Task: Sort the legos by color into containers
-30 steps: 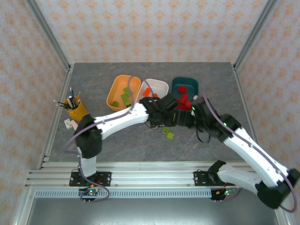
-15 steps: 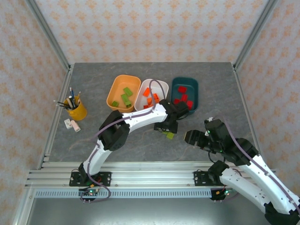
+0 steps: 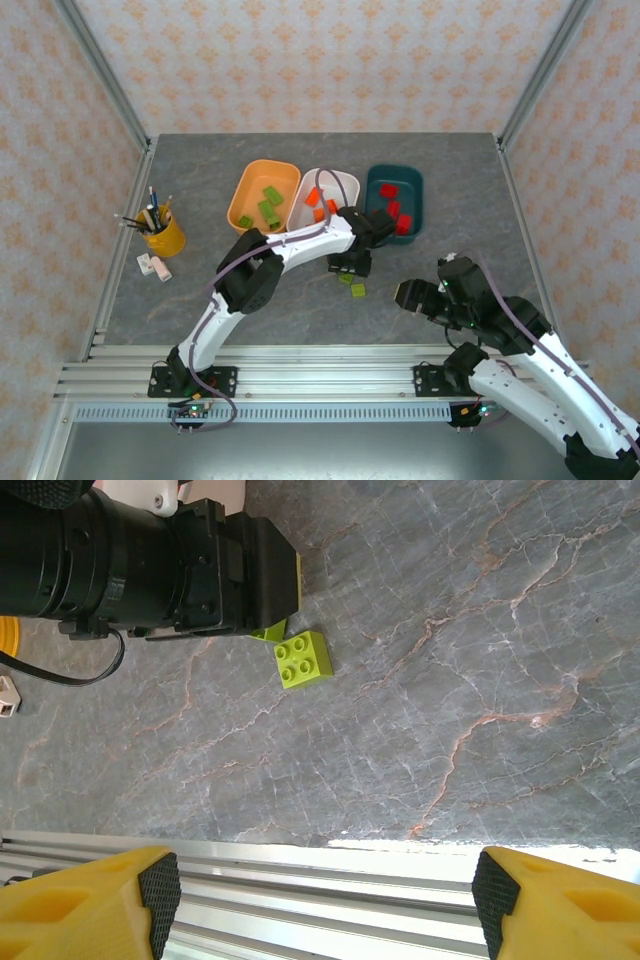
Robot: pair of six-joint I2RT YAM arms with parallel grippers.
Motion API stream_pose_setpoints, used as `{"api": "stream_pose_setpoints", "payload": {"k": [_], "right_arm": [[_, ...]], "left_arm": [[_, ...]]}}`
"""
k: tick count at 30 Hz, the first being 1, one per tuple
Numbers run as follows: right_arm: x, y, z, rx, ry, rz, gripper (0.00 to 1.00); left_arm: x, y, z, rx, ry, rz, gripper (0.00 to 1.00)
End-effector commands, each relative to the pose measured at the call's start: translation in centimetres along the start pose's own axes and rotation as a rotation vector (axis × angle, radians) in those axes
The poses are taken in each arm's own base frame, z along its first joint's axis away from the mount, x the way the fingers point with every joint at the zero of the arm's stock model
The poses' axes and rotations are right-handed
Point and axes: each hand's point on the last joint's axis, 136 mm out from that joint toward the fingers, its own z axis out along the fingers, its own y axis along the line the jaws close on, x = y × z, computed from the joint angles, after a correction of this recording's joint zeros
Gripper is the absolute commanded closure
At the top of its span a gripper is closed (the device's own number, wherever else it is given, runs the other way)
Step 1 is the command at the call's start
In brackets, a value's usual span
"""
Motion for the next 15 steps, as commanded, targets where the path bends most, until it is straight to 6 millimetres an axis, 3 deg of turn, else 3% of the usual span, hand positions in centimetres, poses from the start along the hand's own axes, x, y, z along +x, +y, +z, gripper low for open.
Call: {"api": "stream_pose_setpoints", "payload": {"k": [1, 6, 10, 13, 15], "right_arm": [[0.1, -0.3, 0.2, 0.006, -0.001, 0.007, 0.22], [0.0, -0.2, 0.4, 0.009, -0.004, 0.003, 0.22], [-0.1, 0.0, 0.8, 0.013, 0.007, -0.007, 0.22], [-0.1, 0.4, 1.1, 0.005, 0.018, -0.021, 0.22], [-0.2, 1.1, 1.3, -0.021, 0.024, -0.037, 0.22]], "left_arm": [[-0.1, -0.4, 0.5, -0.001, 0.008, 0.018, 0.51], [0.2, 0.1, 1.0, -0.015, 0.018, 0.005, 0.56], [0.1, 0.5, 0.8, -0.029, 0.006, -0.002, 0.67], [-0.7, 1.1, -1.5, -0.033, -0.049, -0.009, 0.71], [-1.5, 1.7, -4.3, -0.016, -0.092, -0.031, 0.72]]}}
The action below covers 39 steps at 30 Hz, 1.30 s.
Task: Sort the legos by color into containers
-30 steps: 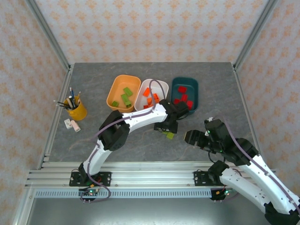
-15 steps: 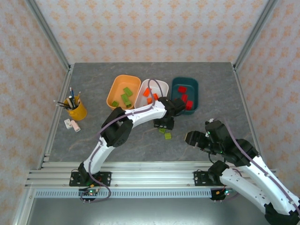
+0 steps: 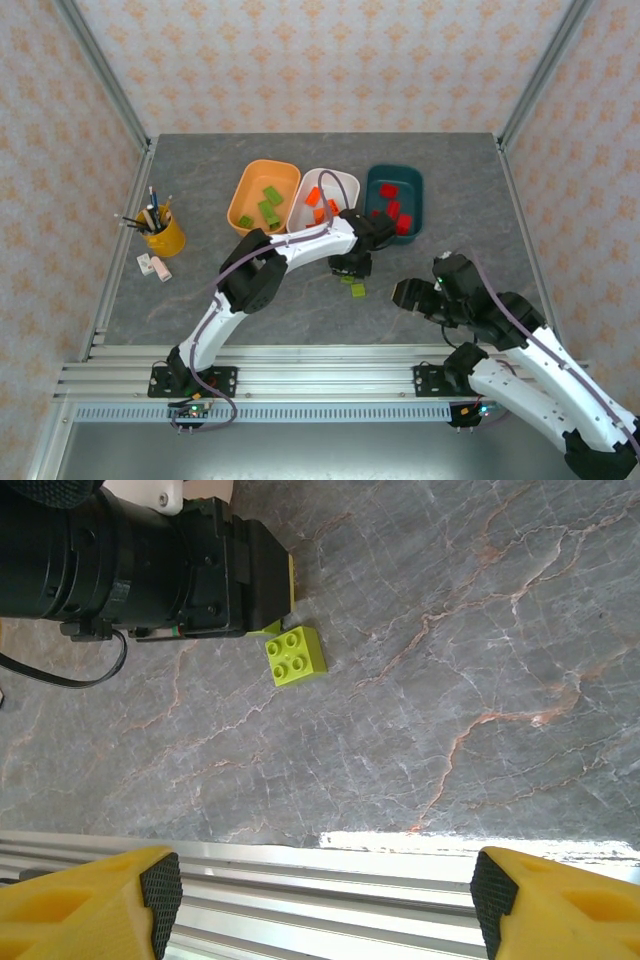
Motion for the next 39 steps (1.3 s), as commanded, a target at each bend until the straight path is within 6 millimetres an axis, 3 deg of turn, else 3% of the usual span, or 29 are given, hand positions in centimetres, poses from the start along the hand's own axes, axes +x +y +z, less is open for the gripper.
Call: {"api": "stream_pose_setpoints", "payload": {"k": [1, 6, 9, 14, 20, 26, 30, 39], "right_arm": [[-0.3, 1.4, 0.5, -0.057, 0.001, -0.040, 0.22], [-1.8, 6.2, 0.5, -0.249, -0.031, -0.112, 0.22], [-3.0, 8.7, 1.4, -0.302, -0.033, -0.149, 0.22], [-5.4, 12.7, 3.2, -0.321, -0.063, -0.234, 0.24], [-9.3, 17.0, 5.1, -0.357, -0.149, -0.243, 0.22], [-11.7, 19.8, 8.1, -0.368, -0.162, -0.184, 0.21], [-12.4, 20.3, 9.2, -0.347, -0.153, -0.182, 0.19], [-12.4, 18.9, 10.4, -0.318, -0.113, -0.152, 0.18]], "left_arm": [[-1.9, 2.1, -6.0, 0.009, -0.109, -0.048, 0.71], [-4.7, 7.1, -11.9, 0.055, -0.183, -0.155, 0.71], [-6.7, 11.6, -13.5, 0.033, -0.212, -0.214, 0.71], [-10.7, 18.7, -13.9, -0.018, -0.264, -0.315, 0.71], [-15.5, 25.1, -11.5, -0.133, -0.285, -0.437, 0.71], [-18.6, 28.6, -8.1, -0.193, -0.267, -0.515, 0.71], [-19.3, 30.0, -5.9, -0.219, -0.240, -0.536, 0.71], [-19.8, 30.2, -2.5, -0.241, -0.202, -0.514, 0.70]]}}
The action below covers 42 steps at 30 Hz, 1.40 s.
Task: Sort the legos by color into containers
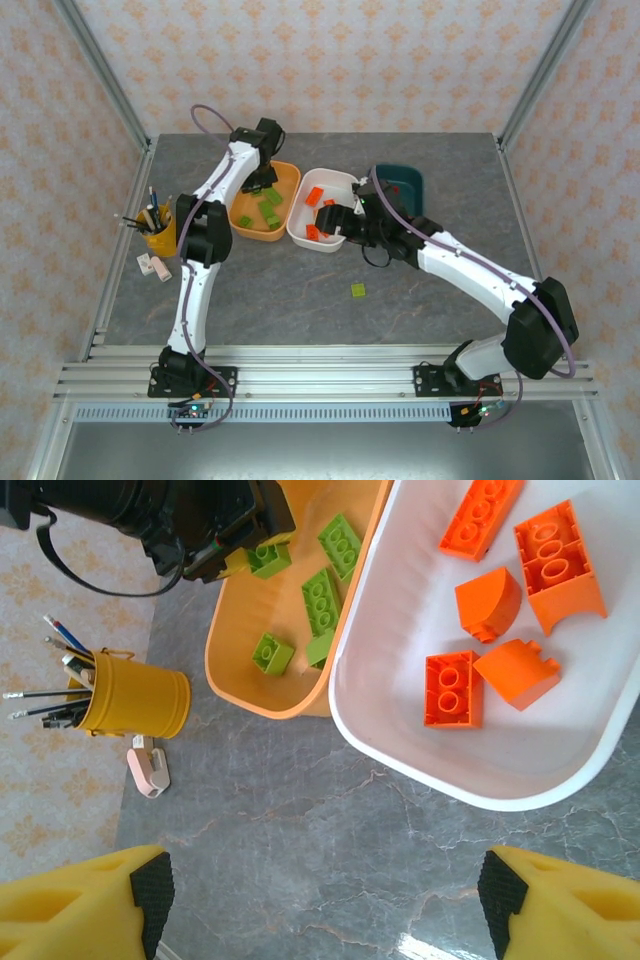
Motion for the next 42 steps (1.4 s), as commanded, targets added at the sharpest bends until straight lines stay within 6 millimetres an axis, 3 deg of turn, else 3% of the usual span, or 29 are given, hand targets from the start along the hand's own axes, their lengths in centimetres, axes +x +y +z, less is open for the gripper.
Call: {"api": "stream_pose_setpoints", "payload": {"k": [1, 8, 18, 23, 28, 31, 34, 38, 39, 42], "right_arm": [[-0.9, 0.6, 0.0, -0.025, -0.021, 0.018, 0.18], [-1.2, -0.3, -0.2, -0.012, -0.013, 0.024, 0.18], [-1.0, -0.7, -1.1, -0.005, -0.005, 0.021, 0.18], [-1.0, -0.5, -2.0, -0.006, -0.014, 0.012, 0.18], [-0.6, -0.9, -4.0, 0.041, -0.001, -0.040, 0.18], [0.3, -1.5, -6.2, 0.092, 0.030, -0.090, 0.18], [2.2, -2.7, -8.6, 0.144, 0.091, -0.125, 0.17], [5.0, -4.6, -12.6, 0.204, 0.143, -0.112, 0.16], [5.9, -5.2, -13.6, 0.219, 0.154, -0.097, 0.16], [8.2, -7.3, -15.9, 0.278, 0.173, -0.039, 0.15]], "left_arm": [[-0.3, 0.5, 0.3, -0.045, -0.015, 0.027, 0.69], [0.5, 0.0, 2.1, -0.043, 0.007, 0.051, 0.64], [0.1, -0.2, 0.9, -0.025, -0.010, 0.052, 0.51], [-0.6, -0.4, -1.9, -0.005, -0.061, 0.081, 0.47], [-0.1, -1.0, -7.3, 0.069, -0.110, 0.074, 0.41], [2.9, -2.2, -11.0, 0.150, -0.088, 0.060, 0.37], [8.1, -3.7, -13.4, 0.243, -0.019, 0.054, 0.33], [16.2, -5.4, -14.6, 0.301, 0.096, 0.079, 0.30], [18.0, -5.6, -15.5, 0.323, 0.116, 0.082, 0.29], [22.7, -6.6, -15.5, 0.351, 0.188, 0.085, 0.26]]}}
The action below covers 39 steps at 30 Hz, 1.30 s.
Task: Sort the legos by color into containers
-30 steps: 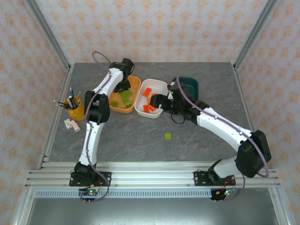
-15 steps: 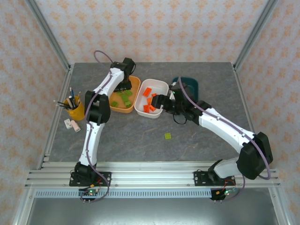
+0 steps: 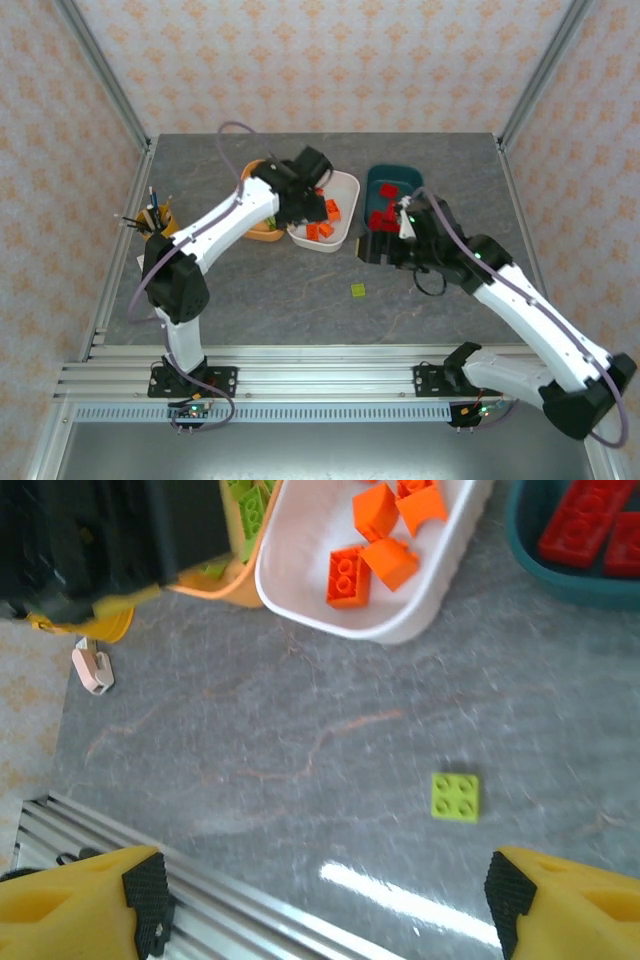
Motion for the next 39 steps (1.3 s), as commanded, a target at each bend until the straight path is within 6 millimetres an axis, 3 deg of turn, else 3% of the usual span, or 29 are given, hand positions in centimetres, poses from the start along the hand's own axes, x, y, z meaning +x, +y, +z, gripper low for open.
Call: {"api": "stream_pose_setpoints", "payload": {"k": [1, 5, 9, 17, 23, 27, 39], "right_arm": [[4.9, -4.6, -1.8, 0.155, 0.107, 0.072, 0.16], [7.6, -6.9, -2.7, 0.190, 0.106, 0.173, 0.17], [9.4, -8.2, -2.6, 0.190, 0.094, 0.266, 0.18], [11.8, -9.7, -1.9, 0.230, 0.165, 0.321, 0.19], [12.2, -9.8, -1.6, 0.227, 0.174, 0.332, 0.19], [12.2, -9.8, -1.5, 0.220, 0.173, 0.331, 0.20], [11.9, -9.5, -1.5, 0.208, 0.164, 0.322, 0.20]], "left_arm": [[4.3, -1.2, 1.9, 0.030, 0.099, -0.093, 0.26], [8.7, -3.7, 3.5, 0.045, 0.145, -0.029, 0.25], [11.6, -5.3, 5.6, 0.027, 0.194, 0.019, 0.23], [14.6, -7.6, 8.6, -0.001, 0.261, 0.089, 0.23], [15.3, -8.9, 9.8, -0.013, 0.276, 0.117, 0.25], [15.4, -8.8, 10.4, -0.043, 0.278, 0.126, 0.27], [15.4, -8.1, 12.1, -0.105, 0.278, 0.135, 0.52]]}}
